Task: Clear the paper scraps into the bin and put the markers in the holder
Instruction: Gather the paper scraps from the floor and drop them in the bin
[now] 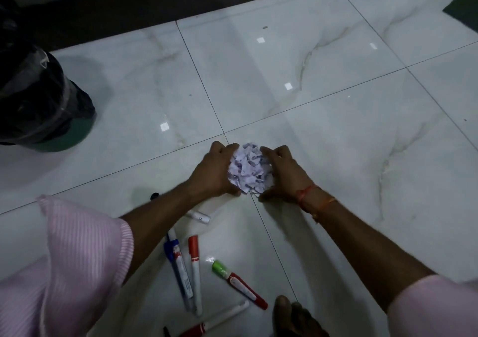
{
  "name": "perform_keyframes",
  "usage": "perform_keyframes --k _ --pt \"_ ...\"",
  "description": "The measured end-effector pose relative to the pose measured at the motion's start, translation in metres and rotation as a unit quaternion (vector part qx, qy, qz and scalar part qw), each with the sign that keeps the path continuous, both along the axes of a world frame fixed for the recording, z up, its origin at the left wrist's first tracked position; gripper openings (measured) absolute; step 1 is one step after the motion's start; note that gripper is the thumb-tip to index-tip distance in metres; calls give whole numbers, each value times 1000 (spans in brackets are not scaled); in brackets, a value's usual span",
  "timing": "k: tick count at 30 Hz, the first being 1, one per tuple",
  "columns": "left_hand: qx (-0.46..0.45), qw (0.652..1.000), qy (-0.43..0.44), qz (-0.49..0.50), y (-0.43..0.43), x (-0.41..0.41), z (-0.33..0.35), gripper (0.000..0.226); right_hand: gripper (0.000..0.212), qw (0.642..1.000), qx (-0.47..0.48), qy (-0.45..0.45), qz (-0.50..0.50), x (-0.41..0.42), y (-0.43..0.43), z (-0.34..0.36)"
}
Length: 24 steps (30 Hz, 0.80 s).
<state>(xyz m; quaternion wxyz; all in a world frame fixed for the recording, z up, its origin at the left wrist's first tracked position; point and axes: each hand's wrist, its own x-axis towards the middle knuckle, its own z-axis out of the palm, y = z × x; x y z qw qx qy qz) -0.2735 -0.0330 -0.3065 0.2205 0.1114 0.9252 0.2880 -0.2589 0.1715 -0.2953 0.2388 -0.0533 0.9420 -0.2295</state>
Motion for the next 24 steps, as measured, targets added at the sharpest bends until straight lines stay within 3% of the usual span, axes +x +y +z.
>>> perform_keyframes --k 3,5,7,9,14,19,24 --pt "37 999 11 27 15 3 3 96 96 999 -33 -1 15 -18 -23 -5" --pt "61 996 28 60 18 2 9 68 81 998 -37 17 47 -28 -34 -9" --pt "72 992 38 100 17 1 17 41 78 997 -66 24 32 -32 -39 -11" --pt "66 989 16 129 13 0 21 29 73 994 -104 29 13 -32 -42 -11" --pt "67 981 -32 178 -6 1 23 27 69 988 -152 3 16 -30 -49 -4" --pt "145 959 -42 238 -27 4 41 37 45 985 -175 3 -5 -29 -65 24" --pt "180 944 -21 277 -57 9 65 50 67 969 -247 -11 -2 -34 -88 52"
